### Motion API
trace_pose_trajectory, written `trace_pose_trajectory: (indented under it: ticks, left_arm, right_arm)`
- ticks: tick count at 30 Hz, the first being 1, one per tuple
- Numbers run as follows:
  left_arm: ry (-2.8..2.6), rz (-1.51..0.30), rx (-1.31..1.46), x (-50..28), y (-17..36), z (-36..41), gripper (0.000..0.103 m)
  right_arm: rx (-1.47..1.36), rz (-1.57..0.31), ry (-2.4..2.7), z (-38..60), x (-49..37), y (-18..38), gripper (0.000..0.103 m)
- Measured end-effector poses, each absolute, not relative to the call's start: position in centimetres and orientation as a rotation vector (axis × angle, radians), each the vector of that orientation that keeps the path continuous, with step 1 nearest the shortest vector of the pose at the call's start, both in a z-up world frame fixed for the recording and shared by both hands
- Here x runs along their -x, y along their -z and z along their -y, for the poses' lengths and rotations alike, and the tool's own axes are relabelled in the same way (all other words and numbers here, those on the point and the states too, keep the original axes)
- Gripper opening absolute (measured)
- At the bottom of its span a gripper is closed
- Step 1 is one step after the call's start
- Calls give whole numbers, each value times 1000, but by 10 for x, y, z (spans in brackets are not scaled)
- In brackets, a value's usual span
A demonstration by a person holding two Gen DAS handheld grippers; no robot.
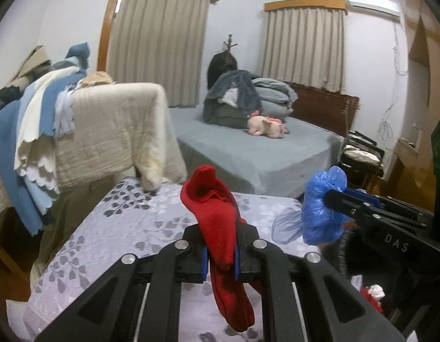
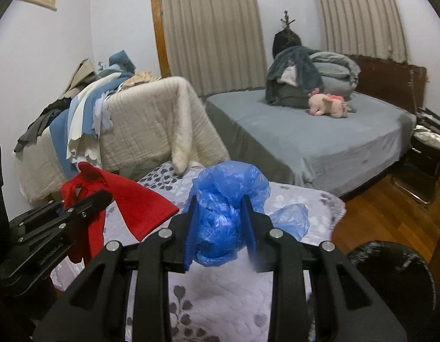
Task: Collect trash
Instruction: 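Carry the red cloth and blue bag over the trash bin with both tools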
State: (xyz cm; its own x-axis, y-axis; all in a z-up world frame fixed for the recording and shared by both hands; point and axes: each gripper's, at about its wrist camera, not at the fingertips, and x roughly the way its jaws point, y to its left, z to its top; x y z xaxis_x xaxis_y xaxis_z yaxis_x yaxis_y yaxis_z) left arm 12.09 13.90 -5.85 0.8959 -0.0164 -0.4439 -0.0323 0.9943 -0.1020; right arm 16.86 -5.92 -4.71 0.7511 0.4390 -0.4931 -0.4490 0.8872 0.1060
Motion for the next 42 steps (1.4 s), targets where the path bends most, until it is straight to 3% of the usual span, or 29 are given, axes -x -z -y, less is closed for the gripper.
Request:
trace_pose_trajectory:
  ticks: [24, 42]
  left_arm:
    - [259, -456, 48, -107, 47, 0, 12]
    - [455, -549, -27, -135, 92, 108, 12]
  right_arm:
    - [-4, -491, -207, 215, -107, 34, 28]
    - [-40, -574, -25, 305, -104, 76, 28]
